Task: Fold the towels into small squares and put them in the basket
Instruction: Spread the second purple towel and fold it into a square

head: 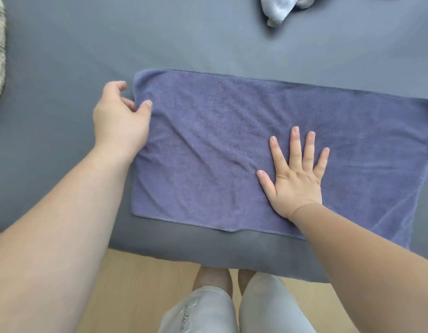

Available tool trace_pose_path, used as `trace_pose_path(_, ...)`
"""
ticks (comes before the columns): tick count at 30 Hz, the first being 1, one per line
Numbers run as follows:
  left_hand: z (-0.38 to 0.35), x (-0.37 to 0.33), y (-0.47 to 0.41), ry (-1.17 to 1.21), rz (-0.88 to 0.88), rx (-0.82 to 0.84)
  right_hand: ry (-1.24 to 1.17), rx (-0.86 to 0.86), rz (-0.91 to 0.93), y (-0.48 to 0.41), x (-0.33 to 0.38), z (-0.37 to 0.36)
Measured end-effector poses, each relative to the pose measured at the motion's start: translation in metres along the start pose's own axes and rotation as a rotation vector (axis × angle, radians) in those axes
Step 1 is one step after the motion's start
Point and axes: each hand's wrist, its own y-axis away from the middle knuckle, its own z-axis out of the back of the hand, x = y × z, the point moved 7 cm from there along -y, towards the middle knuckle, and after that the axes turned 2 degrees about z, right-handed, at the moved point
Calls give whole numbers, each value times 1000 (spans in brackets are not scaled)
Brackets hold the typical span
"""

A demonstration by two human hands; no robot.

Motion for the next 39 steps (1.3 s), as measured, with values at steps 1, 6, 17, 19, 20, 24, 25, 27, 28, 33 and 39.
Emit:
trace_pose_path(1,-3,3,6,-25,18,9,-3,-2,2,0,0,0)
trace_pose_path(6,-10,37,46,-132,138,-25,-23,9,10,0,-1,2)
trace_pose_path(17,13,56,66,-213,-70,-73,-43,-2,29,1,-2,4)
trace_pose_path(19,13,64,62,-209,-43,-65,-50,-24,37,1,-2,4)
trace_pose_path(20,12,69,63,-202,-21,-58,-55,-34,42,1,-2,5)
trace_pose_path(24,17,78,78,-127,13,-66,-60,-64,37,3,-2,9)
trace_pose_path(25,20,79,83,-105,17,-54,-62,-65,37,4,-2,11)
trace_pose_path(27,25,83,92,-81,15,4,-81,-68,42,7,0,20)
trace_pose_path(28,27,86,96,-77,5,35,-97,-78,50,9,4,26)
trace_pose_path(33,28,102,104,35,-2,242,-140,-198,240,18,84,61)
trace_pose_path(39,29,121,94,85,56,381,-293,-219,381,-31,209,85)
